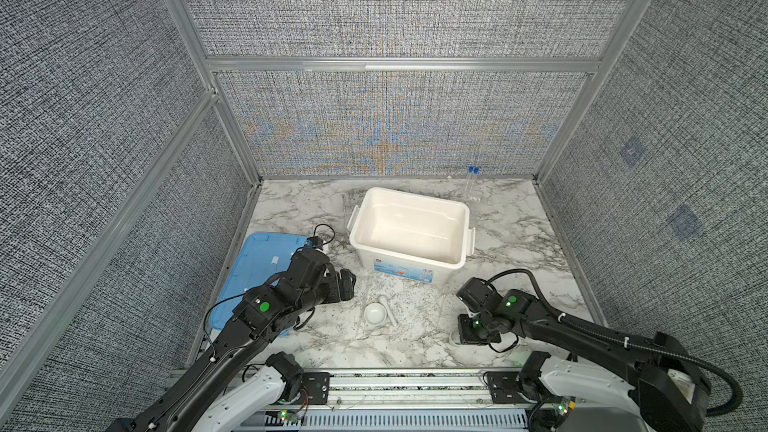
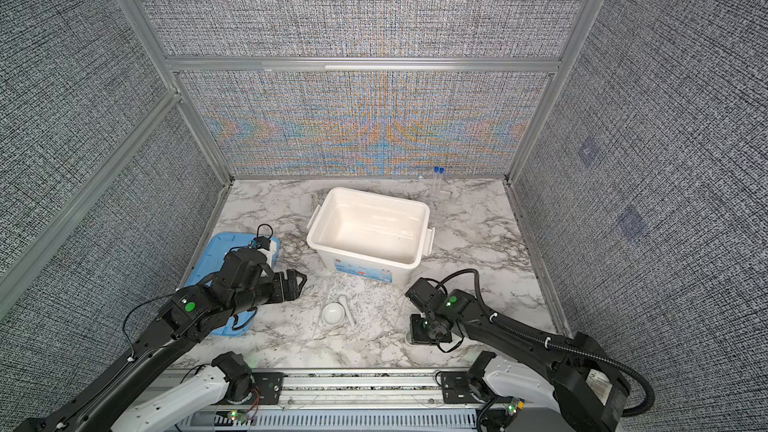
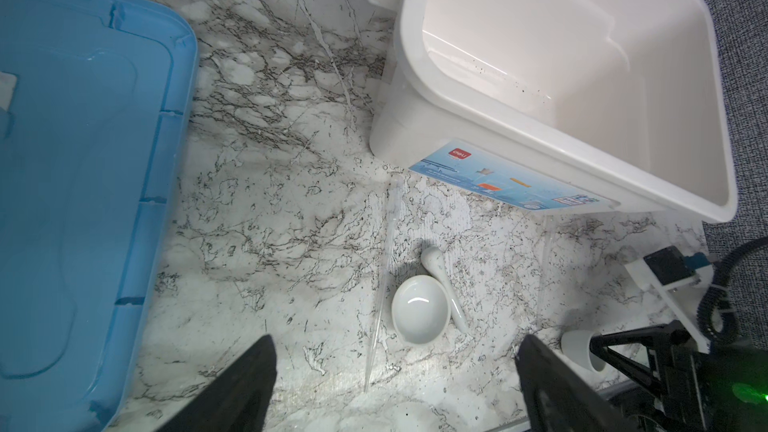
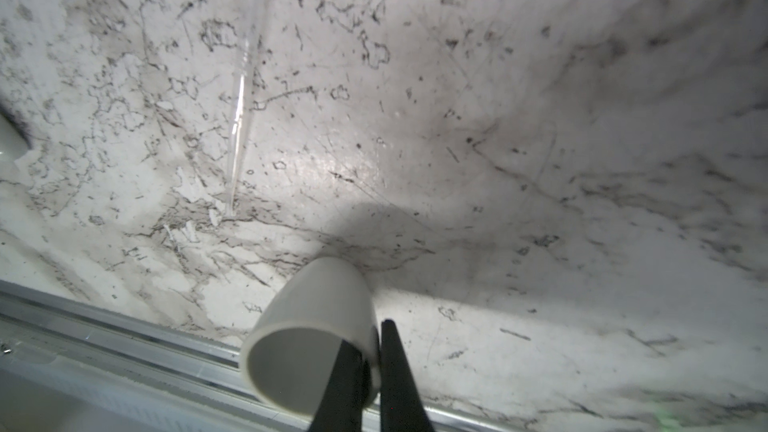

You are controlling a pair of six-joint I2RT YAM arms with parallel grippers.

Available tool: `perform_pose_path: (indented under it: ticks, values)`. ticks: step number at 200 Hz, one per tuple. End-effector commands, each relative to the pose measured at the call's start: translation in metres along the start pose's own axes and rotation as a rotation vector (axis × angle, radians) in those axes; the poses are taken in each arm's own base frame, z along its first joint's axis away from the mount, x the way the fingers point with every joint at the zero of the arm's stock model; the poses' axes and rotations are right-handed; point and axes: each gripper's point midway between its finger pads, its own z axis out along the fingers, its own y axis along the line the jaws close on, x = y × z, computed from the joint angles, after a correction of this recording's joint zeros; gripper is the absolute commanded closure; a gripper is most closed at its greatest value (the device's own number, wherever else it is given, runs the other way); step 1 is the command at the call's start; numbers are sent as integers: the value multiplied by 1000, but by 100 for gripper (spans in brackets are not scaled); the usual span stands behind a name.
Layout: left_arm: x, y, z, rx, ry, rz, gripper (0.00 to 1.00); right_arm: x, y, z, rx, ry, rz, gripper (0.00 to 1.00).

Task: Organize the chemistry lab equipment
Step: 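Close the right gripper on the small white cup, then lift the white cup and lower it into the white bin with the right gripper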

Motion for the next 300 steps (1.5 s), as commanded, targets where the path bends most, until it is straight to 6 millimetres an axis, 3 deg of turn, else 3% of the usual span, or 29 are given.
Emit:
perform_pose_path:
  ticks: [1,40,73,102,120,135,160,176,222,269,300]
  values:
    - [-4,1,-2,-1,-27,-2,9,-1,1,-1,8,-6,1,96]
    - [-2,5,-2,-5,-37,11,9,-5,-3,-25,20,-100,15,100]
    - [4,7,0,2,-30,-15,9,-28,-3,-85,15,-290,-11,100]
    - [15,10,6,5,1,-31,9,-72,28,-162,-2,-446,-131,100]
    - [22,12,8,-1,34,-47,9,-106,56,-189,-27,-482,-188,100]
    - [28,9,11,11,72,-51,9,-134,78,-198,-39,-499,-219,100]
    - [42,6,13,33,146,-58,9,-176,99,-197,-23,-463,-280,100]
    - [53,4,16,47,194,-82,12,-198,99,-195,8,-425,-316,100]
    - [82,-2,23,90,340,-152,21,-236,87,-155,141,-249,-548,100]
    - [91,5,21,66,373,-155,22,-241,77,-117,176,-99,-892,100]
    - [96,-7,25,161,371,-178,22,-237,57,-87,192,64,-1066,100]
